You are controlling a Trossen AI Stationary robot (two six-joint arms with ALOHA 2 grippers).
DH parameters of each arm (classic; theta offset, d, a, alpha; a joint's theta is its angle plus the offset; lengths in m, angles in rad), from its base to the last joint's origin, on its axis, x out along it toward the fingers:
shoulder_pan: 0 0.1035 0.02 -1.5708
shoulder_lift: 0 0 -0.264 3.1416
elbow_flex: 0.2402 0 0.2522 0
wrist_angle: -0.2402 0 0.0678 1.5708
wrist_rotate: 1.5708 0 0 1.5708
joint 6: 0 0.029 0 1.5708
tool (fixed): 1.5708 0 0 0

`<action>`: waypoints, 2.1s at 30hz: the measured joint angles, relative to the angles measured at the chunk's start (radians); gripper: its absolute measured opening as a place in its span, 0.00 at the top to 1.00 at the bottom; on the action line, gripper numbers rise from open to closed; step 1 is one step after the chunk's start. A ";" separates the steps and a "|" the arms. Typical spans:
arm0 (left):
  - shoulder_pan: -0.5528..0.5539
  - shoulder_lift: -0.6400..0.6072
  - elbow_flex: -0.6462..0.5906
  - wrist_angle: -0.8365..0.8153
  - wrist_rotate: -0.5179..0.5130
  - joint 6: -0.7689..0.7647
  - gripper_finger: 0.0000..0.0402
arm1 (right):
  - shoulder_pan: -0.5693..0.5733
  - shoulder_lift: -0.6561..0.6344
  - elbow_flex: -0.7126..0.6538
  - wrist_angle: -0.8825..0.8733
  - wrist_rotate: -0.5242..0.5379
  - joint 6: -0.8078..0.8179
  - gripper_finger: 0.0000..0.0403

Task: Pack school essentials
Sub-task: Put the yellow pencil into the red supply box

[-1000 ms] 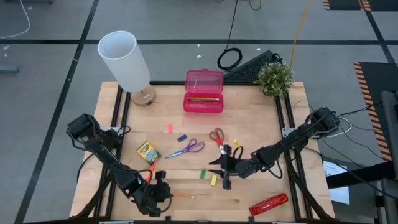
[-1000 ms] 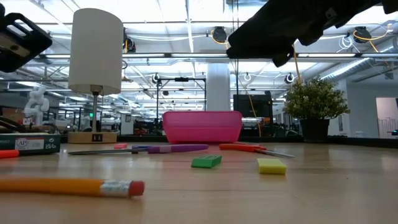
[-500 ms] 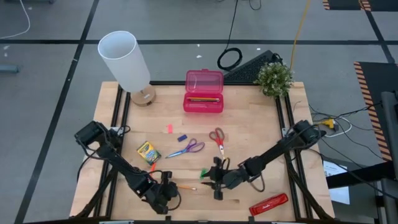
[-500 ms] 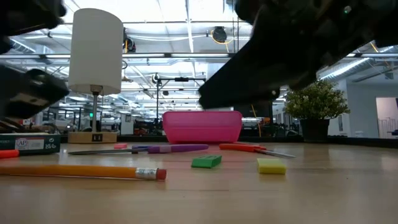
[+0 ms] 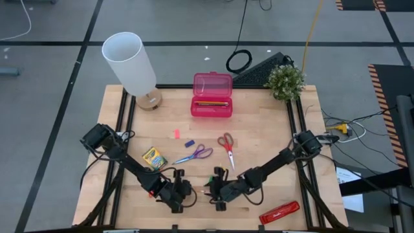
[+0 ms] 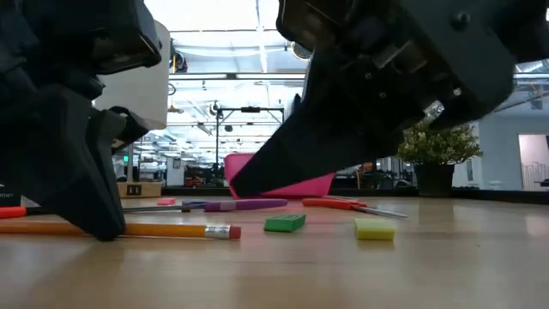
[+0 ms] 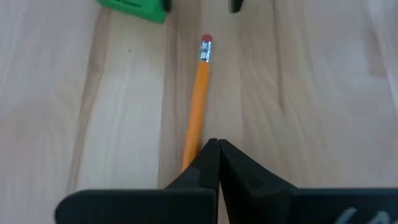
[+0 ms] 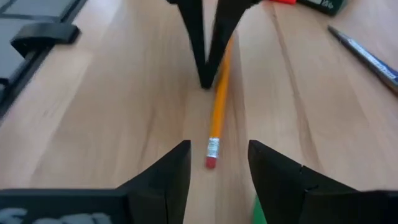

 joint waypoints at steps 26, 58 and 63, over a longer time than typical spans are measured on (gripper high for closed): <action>-0.009 -0.129 0.000 -0.004 -0.027 0.031 0.99 | -0.035 0.126 0.002 0.159 -0.067 -0.043 0.85; -0.026 -0.262 0.000 -0.239 -0.160 0.041 0.99 | -0.054 0.027 -0.002 0.091 -0.160 -0.092 0.96; -0.031 -0.262 0.000 -0.252 -0.164 0.035 0.99 | -0.056 -0.013 -0.002 0.024 -0.175 -0.105 0.96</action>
